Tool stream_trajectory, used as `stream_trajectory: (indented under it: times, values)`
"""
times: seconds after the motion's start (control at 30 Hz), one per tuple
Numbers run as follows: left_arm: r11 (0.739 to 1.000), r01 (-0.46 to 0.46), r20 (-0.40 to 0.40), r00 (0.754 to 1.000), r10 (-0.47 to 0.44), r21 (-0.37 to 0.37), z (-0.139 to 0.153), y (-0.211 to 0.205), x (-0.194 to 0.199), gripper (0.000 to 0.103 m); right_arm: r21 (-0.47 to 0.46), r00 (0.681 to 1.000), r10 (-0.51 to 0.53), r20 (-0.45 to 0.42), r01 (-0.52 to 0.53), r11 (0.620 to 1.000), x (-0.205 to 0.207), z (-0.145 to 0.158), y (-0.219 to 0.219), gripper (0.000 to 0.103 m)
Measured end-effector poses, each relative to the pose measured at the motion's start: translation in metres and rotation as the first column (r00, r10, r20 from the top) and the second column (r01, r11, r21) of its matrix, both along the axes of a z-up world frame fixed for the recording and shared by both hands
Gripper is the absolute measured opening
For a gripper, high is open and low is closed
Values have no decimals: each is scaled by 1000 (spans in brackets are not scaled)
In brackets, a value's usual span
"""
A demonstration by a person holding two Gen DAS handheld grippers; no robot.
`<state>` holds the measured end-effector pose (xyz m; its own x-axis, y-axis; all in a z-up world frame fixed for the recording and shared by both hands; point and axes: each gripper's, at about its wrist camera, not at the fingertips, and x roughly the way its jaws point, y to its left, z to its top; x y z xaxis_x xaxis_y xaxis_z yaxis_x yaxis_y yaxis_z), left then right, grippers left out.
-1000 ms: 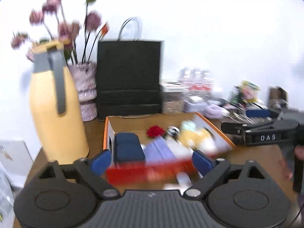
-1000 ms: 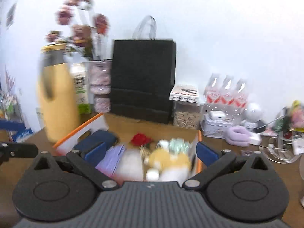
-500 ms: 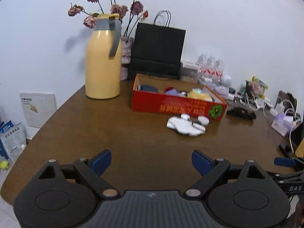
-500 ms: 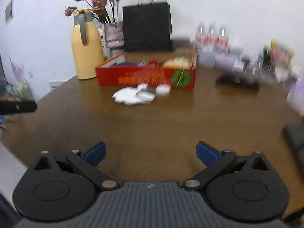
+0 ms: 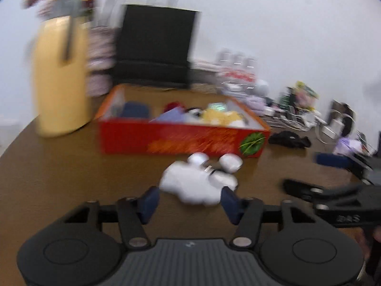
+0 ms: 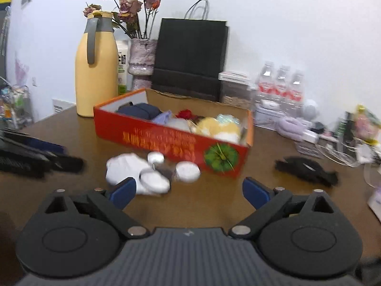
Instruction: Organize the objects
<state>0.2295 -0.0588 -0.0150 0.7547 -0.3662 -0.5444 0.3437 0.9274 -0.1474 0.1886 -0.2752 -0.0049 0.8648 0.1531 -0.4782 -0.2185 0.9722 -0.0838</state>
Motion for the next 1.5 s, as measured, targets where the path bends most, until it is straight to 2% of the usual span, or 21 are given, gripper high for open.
stream_trajectory:
  times: [0.07,0.1,0.17,0.2,0.33,0.4,0.43,0.47,0.5,0.53,0.67,0.73,0.8,0.87,0.97,1.03,1.07,1.17,1.27,1.4,1.5]
  values:
    - [999,49,28,998,-50,19,-2,-18,31,51,22,998,33,-45,-32,999,35,-4,-1,91]
    - [998,51,37,998,-53,41,-4,-26,42,45,31,997,46,-59,-44,999,51,-8,-1,81]
    - [990,79,38,996,-84,113,-15,-44,72,45,32,993,43,-108,-39,999,81,-16,-7,68]
    - [989,87,25,996,-90,118,-20,-48,81,43,39,992,36,-120,-31,999,93,-21,-11,66]
    - [979,187,-43,982,-184,80,-39,-55,106,42,117,985,41,-166,-21,993,116,-37,-26,65]
    - [975,200,-39,980,-197,95,-46,-58,108,40,165,981,52,-188,-20,986,123,-44,-31,60]
    - [975,197,-39,980,-194,107,-48,-61,110,36,172,978,55,-201,-20,985,126,-47,-31,58]
    - [976,191,-29,982,-189,103,-50,-62,111,28,189,976,64,-208,-24,982,129,-52,-32,57]
    - [973,204,-37,979,-201,106,-49,-65,111,7,219,975,77,-208,-31,975,131,-54,-34,56]
    - [967,222,-44,975,-218,121,-51,-68,111,5,229,974,90,-206,-41,973,133,-55,-33,56]
    - [959,204,16,977,-212,197,-50,-76,97,3,204,977,87,-194,-46,978,128,-56,-31,56]
    - [968,178,37,982,-188,175,-42,-73,92,3,204,977,97,-189,-57,977,126,-56,-29,56]
    - [982,153,48,986,-159,111,-31,-62,90,3,194,977,111,-182,-75,978,123,-56,-27,57]
    - [993,117,36,992,-118,31,-25,-47,92,3,202,977,114,-183,-76,976,123,-55,-28,56]
    - [998,54,-7,998,-54,-9,-19,-34,93,3,214,976,119,-184,-78,974,122,-53,-30,56]
    - [997,47,-16,999,-48,-55,-13,-25,85,3,220,974,134,-184,-92,971,120,-53,-28,53]
    - [996,42,-18,999,-44,-78,-10,-20,80,3,213,970,145,-196,-102,972,120,-54,-26,42]
    - [996,31,-1,1000,-32,-88,-3,-12,64,3,160,974,132,-185,-103,982,117,-54,-17,40]
    - [995,23,-26,999,-26,-95,1,-5,51,3,162,980,102,-172,-74,984,111,-50,-16,39]
    - [994,12,-37,999,-16,-111,2,8,22,3,170,993,61,-101,-43,984,76,-32,-17,39]
    - [992,-16,-100,995,4,-121,-10,20,7,3,221,990,94,-108,-68,973,44,-29,-15,40]
